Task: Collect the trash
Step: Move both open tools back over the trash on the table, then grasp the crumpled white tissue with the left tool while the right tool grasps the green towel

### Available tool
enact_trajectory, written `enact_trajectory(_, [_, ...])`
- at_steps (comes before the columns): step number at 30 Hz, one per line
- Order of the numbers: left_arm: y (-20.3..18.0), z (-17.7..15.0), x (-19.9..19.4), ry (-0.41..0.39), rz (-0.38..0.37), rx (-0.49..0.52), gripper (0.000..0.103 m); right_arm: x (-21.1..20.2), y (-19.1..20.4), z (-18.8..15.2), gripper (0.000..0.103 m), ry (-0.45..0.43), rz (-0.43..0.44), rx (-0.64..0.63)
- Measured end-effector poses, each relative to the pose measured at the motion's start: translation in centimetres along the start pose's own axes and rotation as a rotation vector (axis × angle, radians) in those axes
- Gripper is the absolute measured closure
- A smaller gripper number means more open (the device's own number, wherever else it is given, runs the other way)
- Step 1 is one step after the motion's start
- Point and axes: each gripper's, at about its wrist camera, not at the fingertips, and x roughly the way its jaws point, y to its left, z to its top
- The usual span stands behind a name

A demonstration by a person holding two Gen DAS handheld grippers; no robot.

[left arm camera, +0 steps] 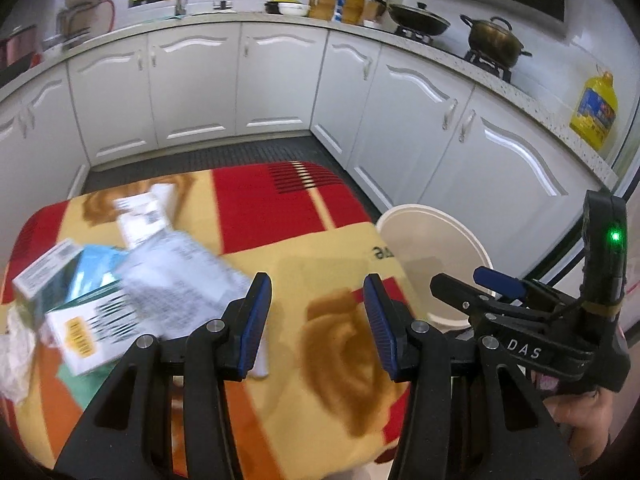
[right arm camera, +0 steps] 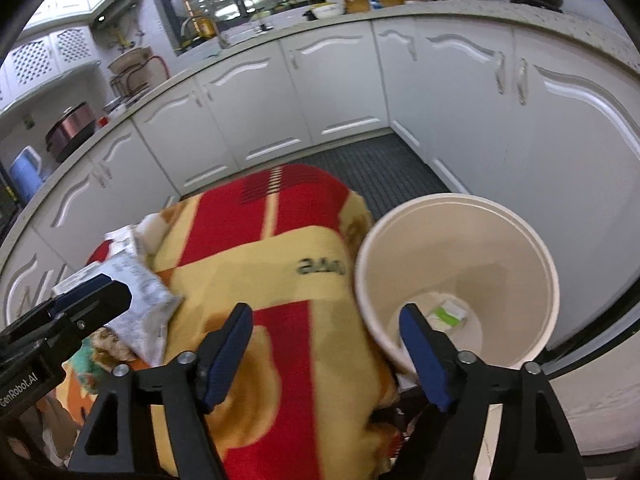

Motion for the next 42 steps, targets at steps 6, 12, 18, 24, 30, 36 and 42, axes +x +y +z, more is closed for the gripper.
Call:
enact_trajectory(6, [4.5,-1.4,-3.8,-0.025,0.030,-0.049,0.057,0.0,4.4,-0.3,0.029,0.016,0.074,-0.072])
enact_trajectory(12, [10.1,-3.0,-7.5,-0.046,0.099,-0.114,0.052,0.5,8.8,-0.9,0.029,0.036,0.145,-0.140])
enact_trajectory(18, [16.0,-5.3,-10.3,-0.056,0.187,-0.194,0.040,1.1,11.9,-1.2,0.029,0.057,0.194,-0.190])
enact_trajectory(24, [21.2,-7.5,-11.1,-0.045,0.269,-0.267,0.040,1.7,14.7,-1.5,0.029,0.082,0.245,-0.235])
enact_trajectory(30, [24.9,-8.7,-9.7,-0.022,0.326,-0.311,0.039,2.7,18.0,-3.3,0.029,0.163,0.357,-0.290])
enact_trajectory(36, [26.9,-9.4,-7.7,0.000,0.334,-0.326,0.035,3.8,22.3,-5.5,0.029,0.217,0.427,-0.396])
enact_trajectory(42, [28.3,-9.2,-6.0,0.019,0.335,-0.336,0.035,5.7,26.3,-7.3,0.034,0.225,0.413,-0.527])
